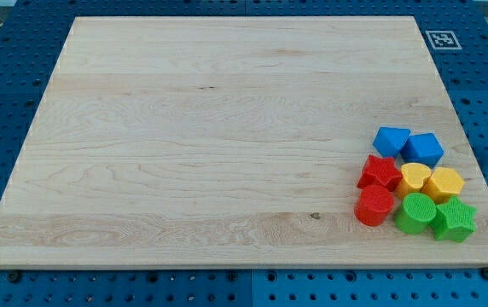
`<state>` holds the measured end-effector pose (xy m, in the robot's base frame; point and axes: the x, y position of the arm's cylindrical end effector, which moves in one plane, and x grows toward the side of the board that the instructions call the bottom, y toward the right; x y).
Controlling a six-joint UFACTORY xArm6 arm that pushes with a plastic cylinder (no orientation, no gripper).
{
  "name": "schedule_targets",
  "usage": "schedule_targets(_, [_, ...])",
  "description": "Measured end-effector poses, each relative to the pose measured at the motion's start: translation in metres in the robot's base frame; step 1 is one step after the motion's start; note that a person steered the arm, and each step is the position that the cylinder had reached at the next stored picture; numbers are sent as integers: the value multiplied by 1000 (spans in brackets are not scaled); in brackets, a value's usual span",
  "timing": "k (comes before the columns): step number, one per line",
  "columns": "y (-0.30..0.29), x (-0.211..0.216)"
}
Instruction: Separate red circle from group of blocks
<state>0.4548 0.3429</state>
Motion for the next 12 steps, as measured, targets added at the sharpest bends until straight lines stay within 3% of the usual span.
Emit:
schedule_targets(3, [1,8])
schedule_targets(5, [1,78])
schedule_targets(7, [1,95])
schedule_targets(9, [-7,161])
schedule_targets(12, [-73,163])
